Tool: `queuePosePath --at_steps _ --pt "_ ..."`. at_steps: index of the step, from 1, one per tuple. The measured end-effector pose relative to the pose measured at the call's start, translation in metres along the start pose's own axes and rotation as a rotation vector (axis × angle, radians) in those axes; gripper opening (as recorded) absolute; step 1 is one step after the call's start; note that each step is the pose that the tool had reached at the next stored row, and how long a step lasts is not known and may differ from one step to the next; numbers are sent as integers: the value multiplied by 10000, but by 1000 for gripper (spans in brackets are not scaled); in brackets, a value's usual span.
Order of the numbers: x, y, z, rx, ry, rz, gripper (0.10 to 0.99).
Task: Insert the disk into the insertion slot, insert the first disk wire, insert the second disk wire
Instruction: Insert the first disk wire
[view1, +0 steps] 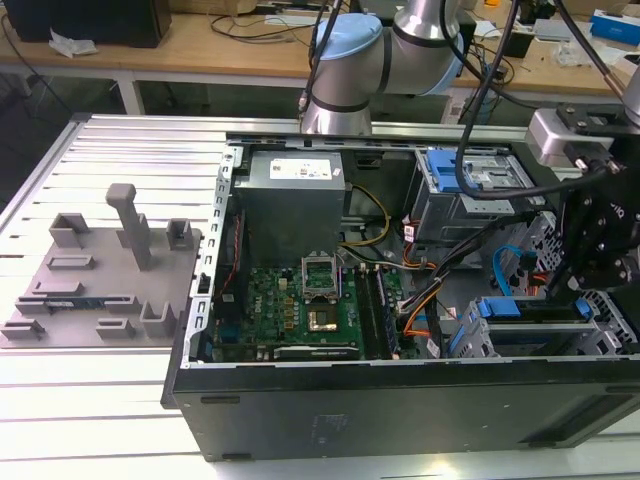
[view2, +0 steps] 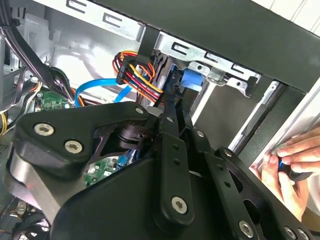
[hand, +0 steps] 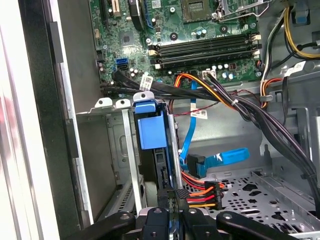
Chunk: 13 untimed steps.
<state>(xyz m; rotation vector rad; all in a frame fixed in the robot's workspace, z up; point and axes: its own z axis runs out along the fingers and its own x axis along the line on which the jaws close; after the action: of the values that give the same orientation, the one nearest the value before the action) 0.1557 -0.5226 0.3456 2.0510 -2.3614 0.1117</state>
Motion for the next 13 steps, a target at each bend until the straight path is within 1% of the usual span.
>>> queuePosePath --at_steps 11,13 --pt "-2 -2 20 -11 -1 -56 173" --pt "-2 -3 -9 -12 -4 -60 173"
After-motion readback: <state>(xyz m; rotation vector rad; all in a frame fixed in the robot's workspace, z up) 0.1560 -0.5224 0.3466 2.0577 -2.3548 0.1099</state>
